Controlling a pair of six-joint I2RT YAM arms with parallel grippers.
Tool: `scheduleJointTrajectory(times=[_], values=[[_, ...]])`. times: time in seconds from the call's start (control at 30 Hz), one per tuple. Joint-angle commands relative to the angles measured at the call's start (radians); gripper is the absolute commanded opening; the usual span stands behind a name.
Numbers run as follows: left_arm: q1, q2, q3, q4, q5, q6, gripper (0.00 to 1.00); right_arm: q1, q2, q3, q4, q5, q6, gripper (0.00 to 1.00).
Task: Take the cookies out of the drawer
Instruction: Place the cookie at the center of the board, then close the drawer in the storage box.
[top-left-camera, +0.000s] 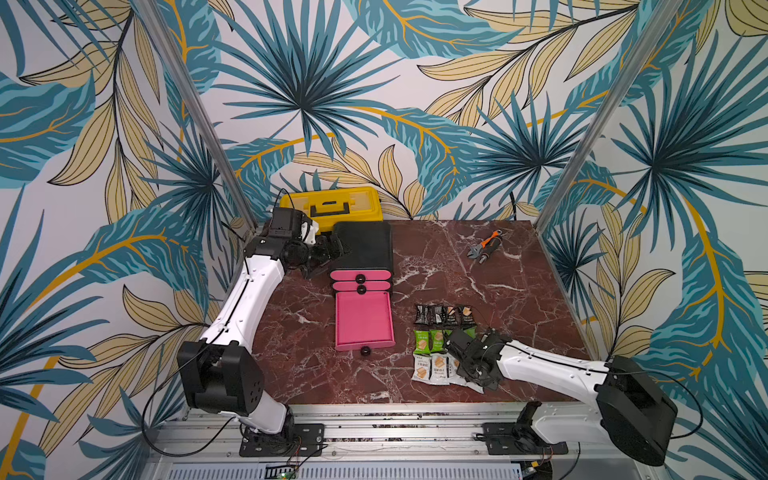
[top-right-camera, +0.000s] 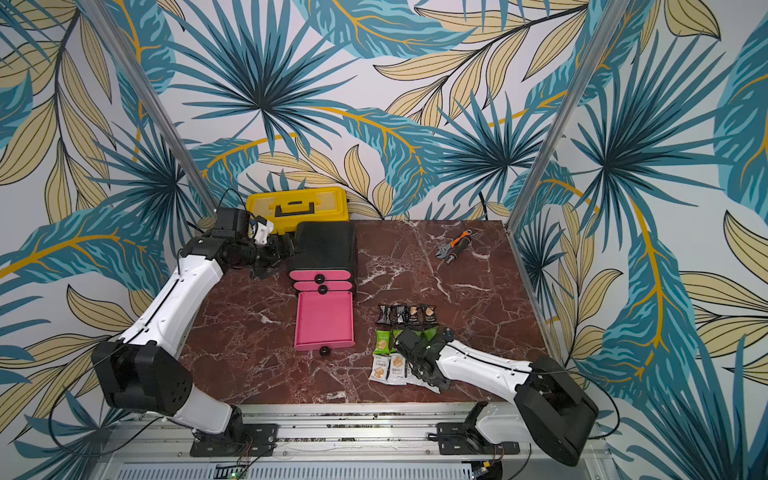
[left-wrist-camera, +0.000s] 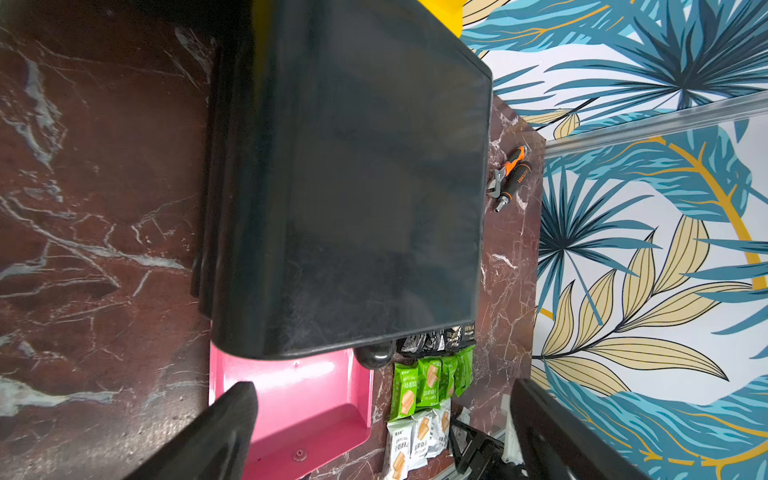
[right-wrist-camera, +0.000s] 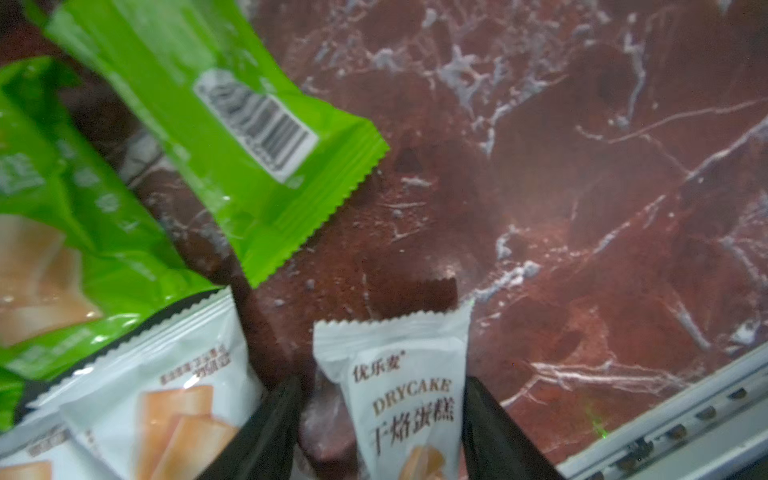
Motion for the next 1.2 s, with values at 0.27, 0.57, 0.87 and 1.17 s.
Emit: scheduleJointTrajectory(times=[0.27,0.57,0.87,1.17], values=[[-0.003,-0.027,0.025,-0.026,-0.005,0.024,1.00,-0.001,0.096,0.149,-0.042,0.027,-0.147,0.62],[0.006,0.053,0.109,-0.030,-0.065,0.071,1.00,0.084,-0.097,0.261,-0.102,0.063,-0.065,0.61],[0.011,0.154,0.162,-0.014,-0.025,0.042,1.00,0.240,-0.010,0.222,0.370,-0.085,0.048,0.27],[-0.015,0.163,0.108,-0.014,-0.008,0.045,1.00,0.252,0.200,0.200,0.781,-0.181,0.134,0.11]])
